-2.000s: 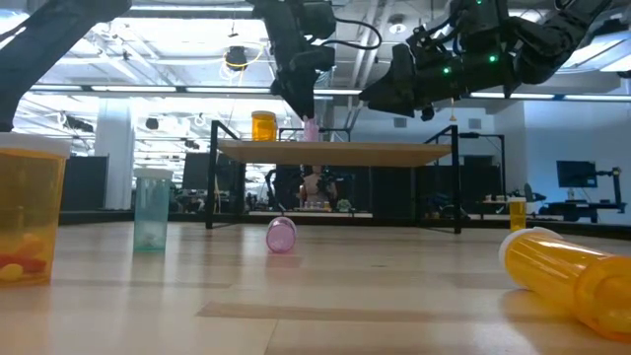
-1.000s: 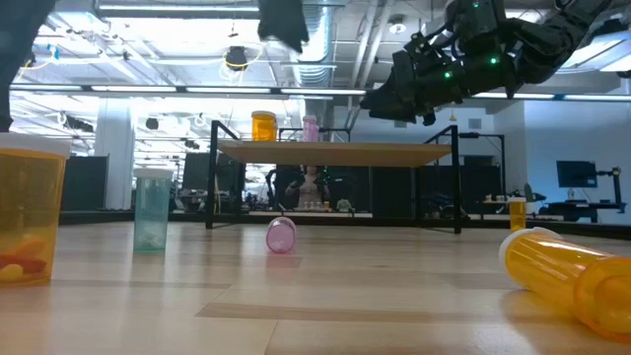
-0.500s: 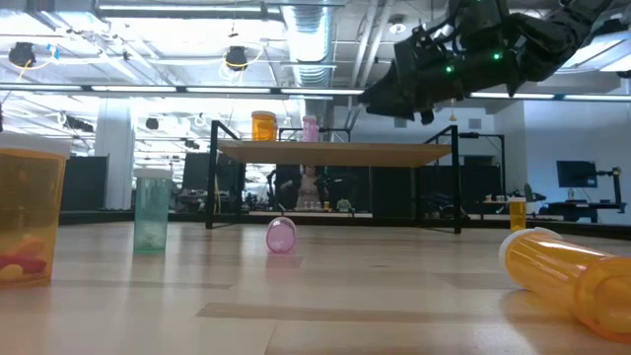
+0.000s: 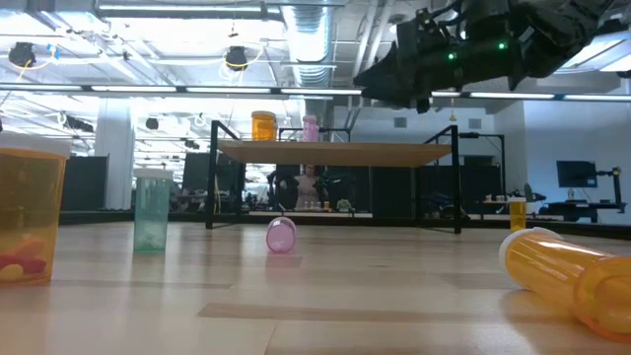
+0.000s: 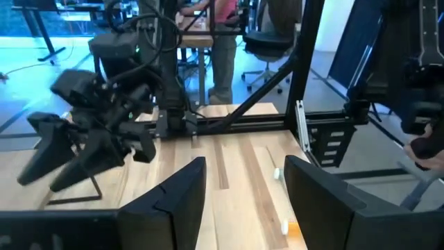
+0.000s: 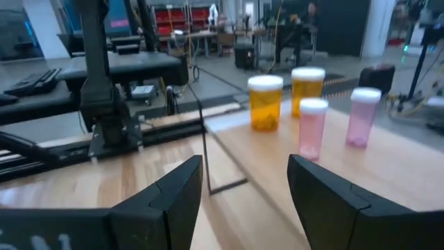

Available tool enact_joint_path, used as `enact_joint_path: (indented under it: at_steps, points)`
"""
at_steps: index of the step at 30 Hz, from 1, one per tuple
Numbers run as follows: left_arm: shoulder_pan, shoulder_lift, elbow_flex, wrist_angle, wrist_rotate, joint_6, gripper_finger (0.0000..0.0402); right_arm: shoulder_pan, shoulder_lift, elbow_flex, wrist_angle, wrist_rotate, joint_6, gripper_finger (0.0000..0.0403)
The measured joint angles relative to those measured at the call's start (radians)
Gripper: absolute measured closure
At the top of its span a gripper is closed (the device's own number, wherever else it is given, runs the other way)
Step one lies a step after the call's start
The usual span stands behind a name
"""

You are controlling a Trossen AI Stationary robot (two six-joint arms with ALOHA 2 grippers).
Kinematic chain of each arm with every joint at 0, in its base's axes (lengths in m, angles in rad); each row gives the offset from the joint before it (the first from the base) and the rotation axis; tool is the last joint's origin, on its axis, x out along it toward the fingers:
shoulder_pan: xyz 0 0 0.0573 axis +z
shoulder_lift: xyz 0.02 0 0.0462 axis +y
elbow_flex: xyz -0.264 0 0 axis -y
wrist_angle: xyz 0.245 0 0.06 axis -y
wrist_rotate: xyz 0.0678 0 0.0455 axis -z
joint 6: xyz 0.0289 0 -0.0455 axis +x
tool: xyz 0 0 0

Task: Pick and place medicine bottles onto shelf by color
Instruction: Put the pink pill bottle on the shelf aligned with the other pink pill bottles

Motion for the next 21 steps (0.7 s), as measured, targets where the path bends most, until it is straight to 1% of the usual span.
enact_joint_path:
  at_steps: [4, 12, 16, 21]
  points:
    - [0.0, -0.002, -0.041, 0.052, 0.0, -0.022, 0.0219, -0.004, 0.0, 0.0, 0.036, 0.001, -0.007, 0.017]
    - [0.0, 0.006, -0.042, 0.071, -0.009, -0.017, 0.0219, 0.005, 0.0, 0.0, 0.031, 0.002, -0.003, 0.017]
    - [0.0, 0.006, -0.042, 0.054, -0.022, -0.036, 0.0219, 0.034, 0.0, 0.0, 0.026, -0.001, 0.014, 0.017]
    - [0.0, 0.006, -0.042, -0.053, -0.027, -0.126, 0.0219, 0.084, 0.0, 0.0, 0.01, -0.002, 0.021, 0.017]
